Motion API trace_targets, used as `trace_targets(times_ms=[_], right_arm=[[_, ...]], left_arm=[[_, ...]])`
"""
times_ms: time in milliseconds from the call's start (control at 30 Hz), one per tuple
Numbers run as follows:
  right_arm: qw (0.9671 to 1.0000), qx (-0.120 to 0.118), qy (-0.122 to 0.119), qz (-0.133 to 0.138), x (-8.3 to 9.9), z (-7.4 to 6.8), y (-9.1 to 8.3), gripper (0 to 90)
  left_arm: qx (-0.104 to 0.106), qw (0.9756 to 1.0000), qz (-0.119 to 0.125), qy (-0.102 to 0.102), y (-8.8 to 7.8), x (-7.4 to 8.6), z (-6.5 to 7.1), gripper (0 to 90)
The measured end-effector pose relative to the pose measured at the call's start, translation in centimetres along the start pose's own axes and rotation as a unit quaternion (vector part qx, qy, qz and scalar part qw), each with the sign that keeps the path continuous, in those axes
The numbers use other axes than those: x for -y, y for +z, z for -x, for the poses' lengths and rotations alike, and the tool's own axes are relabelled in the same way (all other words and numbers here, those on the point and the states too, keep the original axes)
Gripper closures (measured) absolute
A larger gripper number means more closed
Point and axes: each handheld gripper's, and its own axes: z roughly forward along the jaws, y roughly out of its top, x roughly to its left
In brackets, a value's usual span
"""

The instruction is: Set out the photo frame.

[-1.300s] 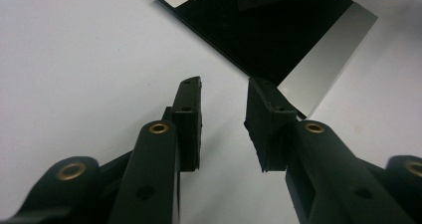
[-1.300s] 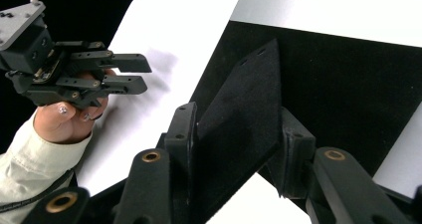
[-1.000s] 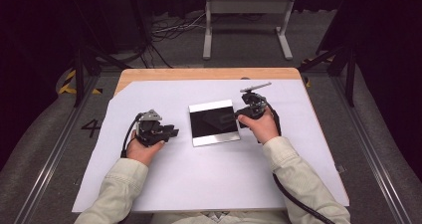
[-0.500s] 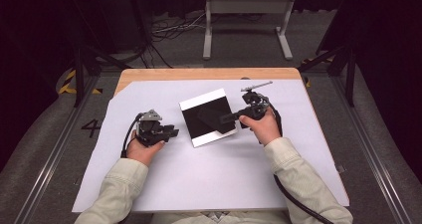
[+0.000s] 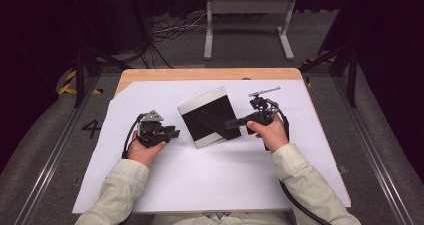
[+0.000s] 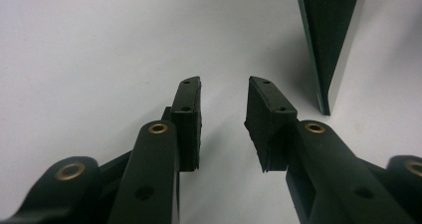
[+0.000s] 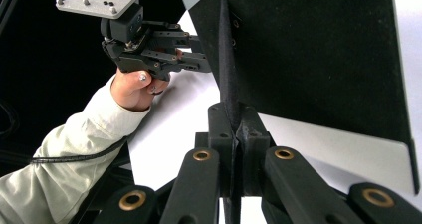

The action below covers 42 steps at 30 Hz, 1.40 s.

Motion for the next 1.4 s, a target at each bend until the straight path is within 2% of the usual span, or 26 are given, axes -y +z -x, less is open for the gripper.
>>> trace_targets(times_ms=[200,400,533,600,633,700,800,900,1033,1133,1233,1400], right_arm=[[0.9998,-0.008,0.006,0.016,0.5,0.3,-0.3,87.8],[0.9991,-0.006,-0.013,0.041,0.7,-0.1,-0.4,87.8],[0.9972,0.007,-0.034,0.066,0.8,-0.4,-0.6,87.8],[0.9946,0.027,-0.050,0.086,1.0,-0.6,-0.7,87.8],[0.9946,0.027,-0.050,0.086,1.0,-0.6,-0.7,87.8],[0.9919,0.043,-0.063,0.102,1.1,-0.5,-0.8,87.8],[0.9908,0.051,-0.057,0.112,1.4,-0.1,-0.8,87.7],[0.9886,0.062,-0.068,0.119,1.8,0.2,-0.8,87.7],[0.9880,0.063,-0.080,0.117,2.0,0.4,-0.9,87.6],[0.9867,0.070,-0.107,0.100,2.3,0.1,-1.0,87.5],[0.9864,0.073,-0.112,0.096,2.6,0.1,-1.1,87.4],[0.9880,0.074,-0.110,0.080,3.3,0.5,-1.4,87.3]], left_arm=[[0.001,1.0000,-0.001,-0.002,0.0,0.0,0.0,67.6],[0.001,1.0000,-0.001,-0.001,0.0,0.0,0.0,67.6],[0.001,1.0000,-0.001,-0.003,0.0,0.0,0.0,67.6],[0.002,1.0000,0.000,-0.004,0.0,0.0,0.1,67.6],[0.002,1.0000,0.000,-0.002,0.0,0.0,0.0,67.6],[0.002,1.0000,-0.001,-0.001,0.0,0.0,0.1,67.6],[0.002,1.0000,-0.001,-0.002,0.0,0.0,0.0,67.6],[0.003,1.0000,-0.001,-0.001,0.1,0.0,0.0,67.6],[0.001,1.0000,-0.001,-0.002,0.1,0.0,0.1,67.7],[0.002,1.0000,-0.001,-0.001,0.1,0.0,0.1,67.7],[0.002,1.0000,-0.002,-0.002,0.1,0.0,0.1,67.7],[0.002,1.0000,-0.002,-0.001,0.1,0.0,0.2,67.5]])
